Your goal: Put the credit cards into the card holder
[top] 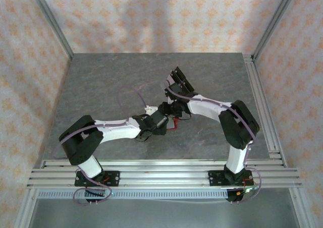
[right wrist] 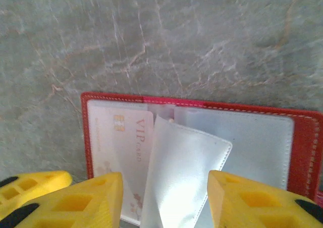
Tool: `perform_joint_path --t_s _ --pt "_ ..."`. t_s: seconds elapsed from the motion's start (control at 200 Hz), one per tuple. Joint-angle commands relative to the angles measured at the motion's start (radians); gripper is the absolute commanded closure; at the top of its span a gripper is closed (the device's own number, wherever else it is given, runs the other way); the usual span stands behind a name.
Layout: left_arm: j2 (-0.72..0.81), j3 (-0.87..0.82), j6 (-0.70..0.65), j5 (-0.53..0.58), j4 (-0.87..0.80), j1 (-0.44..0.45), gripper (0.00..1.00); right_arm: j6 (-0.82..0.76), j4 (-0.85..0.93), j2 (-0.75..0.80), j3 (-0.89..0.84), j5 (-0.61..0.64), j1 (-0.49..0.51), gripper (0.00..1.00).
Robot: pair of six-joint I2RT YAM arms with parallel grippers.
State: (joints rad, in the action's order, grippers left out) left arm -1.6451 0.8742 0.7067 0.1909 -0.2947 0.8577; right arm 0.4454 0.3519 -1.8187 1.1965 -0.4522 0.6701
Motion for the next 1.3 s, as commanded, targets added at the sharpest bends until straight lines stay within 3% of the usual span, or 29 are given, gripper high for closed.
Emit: perform_joint_path --t_s 0.0,0.951,1.291 --pt "0.0 -0.011 0.004 0.04 -0.009 0.005 0.0 -0.001 0.033 0.022 -0.029 0.029 -0.007 0.51" --pt "0.022 -0.001 -0.005 0.038 -0.011 0.004 0.0 0.062 -0.098 -0.055 -0.06 -0.118 -0.001 0.51" --pt "0.172 -0.032 -0.007 0.067 -0.037 0.005 0.0 0.094 -0.117 -0.041 -0.043 -0.154 0.005 0.51"
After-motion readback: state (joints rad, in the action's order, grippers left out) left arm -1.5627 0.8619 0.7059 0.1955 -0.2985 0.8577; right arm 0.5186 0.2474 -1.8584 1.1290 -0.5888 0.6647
